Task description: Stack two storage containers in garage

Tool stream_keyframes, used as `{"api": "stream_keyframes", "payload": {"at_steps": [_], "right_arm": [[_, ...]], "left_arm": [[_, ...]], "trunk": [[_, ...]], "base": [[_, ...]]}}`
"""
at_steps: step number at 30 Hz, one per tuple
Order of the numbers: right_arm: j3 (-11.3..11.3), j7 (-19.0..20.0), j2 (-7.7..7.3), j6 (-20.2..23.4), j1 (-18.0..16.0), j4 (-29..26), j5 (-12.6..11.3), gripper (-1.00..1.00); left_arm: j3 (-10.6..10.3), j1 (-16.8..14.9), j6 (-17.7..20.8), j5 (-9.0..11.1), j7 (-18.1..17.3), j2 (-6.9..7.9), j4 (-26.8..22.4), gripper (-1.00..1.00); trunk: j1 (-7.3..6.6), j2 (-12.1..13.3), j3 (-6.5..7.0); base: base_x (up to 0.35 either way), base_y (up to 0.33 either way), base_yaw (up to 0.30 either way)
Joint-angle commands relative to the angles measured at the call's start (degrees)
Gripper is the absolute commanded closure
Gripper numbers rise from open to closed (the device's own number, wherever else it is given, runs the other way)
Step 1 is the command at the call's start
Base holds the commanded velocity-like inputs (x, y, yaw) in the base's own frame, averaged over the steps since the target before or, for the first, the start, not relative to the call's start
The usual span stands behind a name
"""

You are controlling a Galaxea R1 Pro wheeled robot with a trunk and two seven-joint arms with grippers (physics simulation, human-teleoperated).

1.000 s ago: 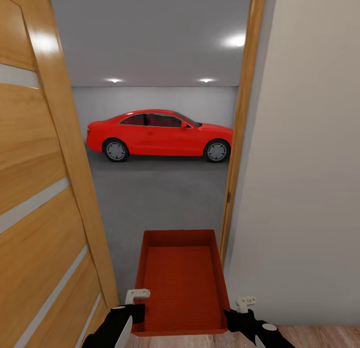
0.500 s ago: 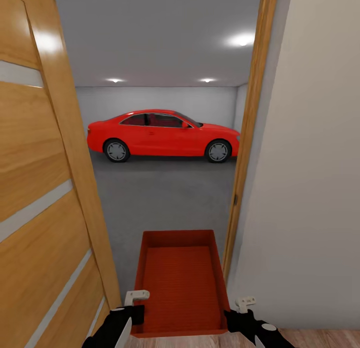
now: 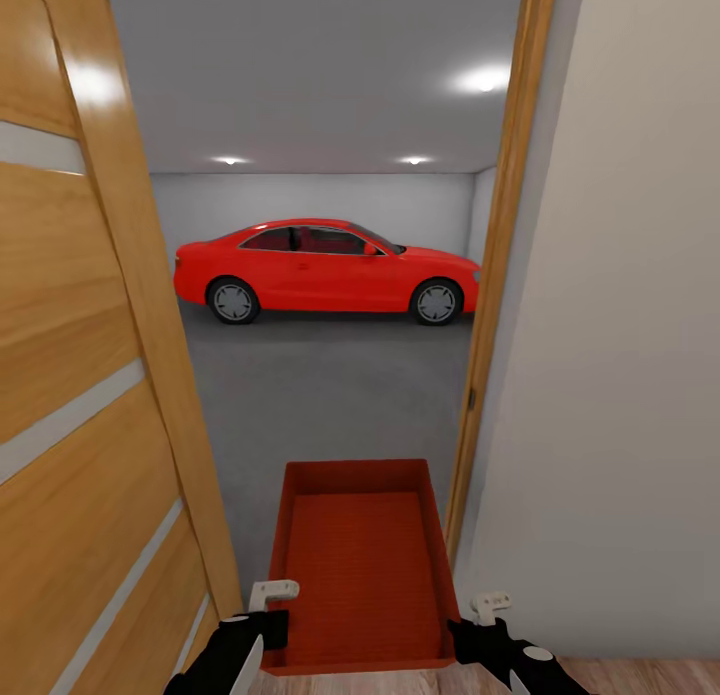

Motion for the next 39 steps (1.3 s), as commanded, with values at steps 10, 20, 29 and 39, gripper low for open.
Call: {"api": "stream_keyframes", "payload": {"at_steps": [10, 20, 29, 39], "right_arm": [[3.04, 0.49, -0.07, -0.07, 0.03, -0.12, -1.30, 1.00], [3.08, 0.53, -0.07, -0.07, 0.03, -0.12, -1.30, 1.00], [3.04, 0.50, -0.07, -0.07, 0.03, -0.12, -1.30, 1.00], [3.08, 0.49, -0.07, -0.07, 0.03, -0.12, -1.30, 1.00]], "left_arm": [[2.06, -1.12, 0.48, -1.56, 0.28, -0.11, -0.18, 1.00], [2.07, -1.12, 0.48, -1.56, 0.28, -0.11, -0.18, 1.00], [1.99, -1.12, 0.48, -1.59, 0.28, -0.11, -0.18, 1.00], [1.99, -1.14, 0.48, -1.62, 0.28, -0.11, -0.18, 1.00]], "trunk": [[0.04, -0.11, -0.13], [0.04, -0.11, -0.13], [0.04, -0.11, -0.13], [0.04, -0.11, -0.13]], "base": [[0.276, 0.000, 0.000], [0.197, 0.000, 0.000], [0.128, 0.000, 0.000], [0.324, 0.000, 0.000]]}}
